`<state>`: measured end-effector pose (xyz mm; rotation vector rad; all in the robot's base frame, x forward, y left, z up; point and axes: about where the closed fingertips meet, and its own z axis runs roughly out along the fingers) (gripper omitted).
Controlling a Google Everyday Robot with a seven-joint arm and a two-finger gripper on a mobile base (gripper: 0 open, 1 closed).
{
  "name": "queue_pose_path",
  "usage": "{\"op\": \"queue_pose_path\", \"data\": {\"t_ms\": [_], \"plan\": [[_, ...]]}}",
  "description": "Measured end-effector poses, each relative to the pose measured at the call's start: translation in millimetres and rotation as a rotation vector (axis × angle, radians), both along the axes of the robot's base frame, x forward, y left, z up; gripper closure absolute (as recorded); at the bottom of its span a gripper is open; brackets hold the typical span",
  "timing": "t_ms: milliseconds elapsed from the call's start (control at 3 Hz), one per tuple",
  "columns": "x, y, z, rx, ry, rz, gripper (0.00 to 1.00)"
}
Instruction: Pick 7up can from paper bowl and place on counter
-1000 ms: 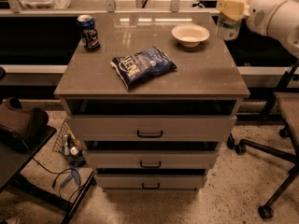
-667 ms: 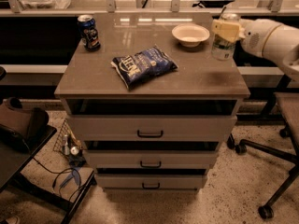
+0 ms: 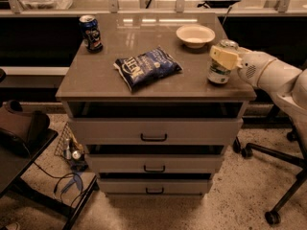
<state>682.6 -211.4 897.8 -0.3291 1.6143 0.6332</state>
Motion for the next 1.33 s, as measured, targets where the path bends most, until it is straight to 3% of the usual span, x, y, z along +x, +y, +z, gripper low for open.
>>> {"op": "queue_pose_path", "data": {"t_ms": [1333], "plan": [[0.1,1.5,3.1,0.000,-0.001,0.002,0.07]]}}
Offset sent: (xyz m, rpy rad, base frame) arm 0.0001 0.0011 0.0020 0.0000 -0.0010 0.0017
